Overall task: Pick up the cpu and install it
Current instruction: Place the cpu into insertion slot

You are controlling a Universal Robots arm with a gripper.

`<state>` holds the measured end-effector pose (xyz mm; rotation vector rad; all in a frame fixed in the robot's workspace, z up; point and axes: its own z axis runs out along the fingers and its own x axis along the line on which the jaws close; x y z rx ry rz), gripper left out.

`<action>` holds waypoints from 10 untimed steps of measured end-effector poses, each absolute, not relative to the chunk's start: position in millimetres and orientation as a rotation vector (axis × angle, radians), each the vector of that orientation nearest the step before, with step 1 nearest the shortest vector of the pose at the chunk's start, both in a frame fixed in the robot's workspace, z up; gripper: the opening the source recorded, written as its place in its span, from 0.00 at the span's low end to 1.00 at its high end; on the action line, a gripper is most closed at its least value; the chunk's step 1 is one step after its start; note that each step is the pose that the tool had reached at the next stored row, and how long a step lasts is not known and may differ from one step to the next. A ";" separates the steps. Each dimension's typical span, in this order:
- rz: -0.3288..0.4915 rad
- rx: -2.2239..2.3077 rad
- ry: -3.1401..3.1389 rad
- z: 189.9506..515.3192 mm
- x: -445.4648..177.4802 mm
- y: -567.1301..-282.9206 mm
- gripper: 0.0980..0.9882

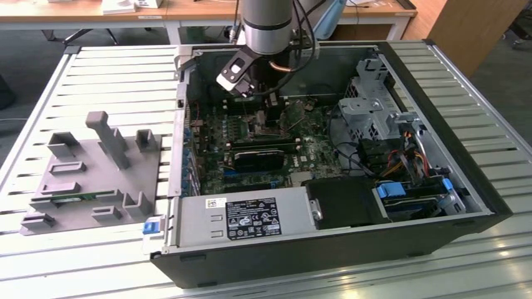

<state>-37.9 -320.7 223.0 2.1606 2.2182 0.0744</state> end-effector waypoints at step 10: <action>0.074 2.166 2.213 209.9 -38.3 -320.4 0.48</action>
